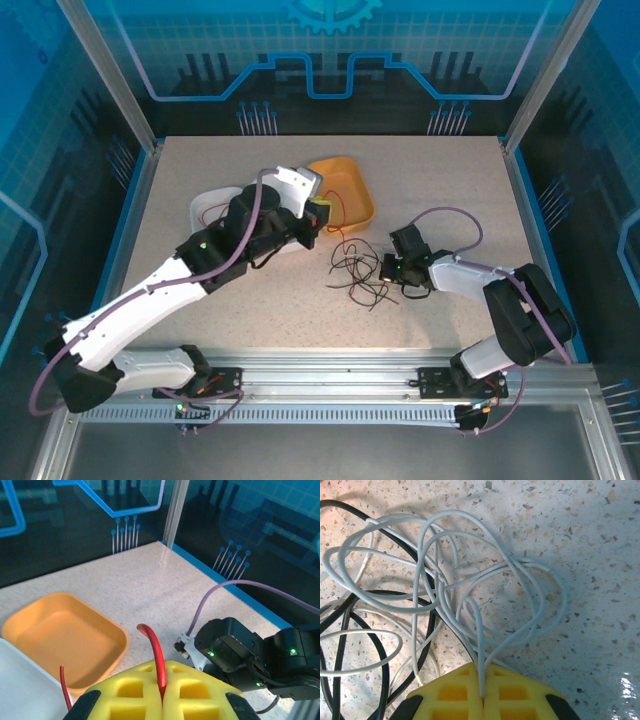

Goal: Untangle the cables

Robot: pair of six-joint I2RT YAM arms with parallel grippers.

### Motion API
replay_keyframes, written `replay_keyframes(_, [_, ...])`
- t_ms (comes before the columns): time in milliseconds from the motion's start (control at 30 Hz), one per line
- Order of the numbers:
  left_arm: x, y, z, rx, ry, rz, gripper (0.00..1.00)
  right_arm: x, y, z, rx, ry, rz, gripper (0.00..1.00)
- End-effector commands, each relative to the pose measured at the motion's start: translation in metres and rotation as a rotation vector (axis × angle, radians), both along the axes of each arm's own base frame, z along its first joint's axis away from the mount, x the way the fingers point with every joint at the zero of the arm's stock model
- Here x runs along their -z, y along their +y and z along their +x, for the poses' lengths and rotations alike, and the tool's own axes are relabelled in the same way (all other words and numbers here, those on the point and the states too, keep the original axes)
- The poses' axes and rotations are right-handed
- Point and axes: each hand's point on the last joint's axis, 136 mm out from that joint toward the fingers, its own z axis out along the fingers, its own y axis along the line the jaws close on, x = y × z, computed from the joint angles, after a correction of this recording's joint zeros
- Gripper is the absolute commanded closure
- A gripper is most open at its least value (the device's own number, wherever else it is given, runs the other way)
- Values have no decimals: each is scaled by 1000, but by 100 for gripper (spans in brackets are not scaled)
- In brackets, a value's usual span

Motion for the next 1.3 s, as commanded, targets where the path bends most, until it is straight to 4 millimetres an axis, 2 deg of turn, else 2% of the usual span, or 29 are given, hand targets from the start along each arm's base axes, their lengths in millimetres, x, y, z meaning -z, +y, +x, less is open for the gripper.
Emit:
replay_keyframes(0, [-23, 24, 0, -71, -87, 17, 100, 16, -4, -14, 5, 69, -31, 100])
replay_keyframes(267, [-51, 61, -2, -189, -181, 37, 100, 17, -5, -15, 12, 77, -37, 100])
replay_keyframes(533, [-56, 121, 20, -420, -192, 143, 100, 14, -6, -18, 13, 76, -34, 100])
replay_keyframes(700, [-43, 166, 41, -541, -124, 134, 100, 9, -7, -19, 14, 72, -35, 100])
replay_keyframes(1000, [-22, 221, 78, -657, -66, 127, 100, -1, -9, -19, 17, 54, -39, 100])
replay_keyframes(1133, [1, 239, 92, -698, -3, 128, 100, -2, -8, -18, 18, 50, -38, 100])
replay_keyframes(1267, [39, 249, 102, -727, 93, 155, 100, -2, -7, -17, 17, 53, -36, 100])
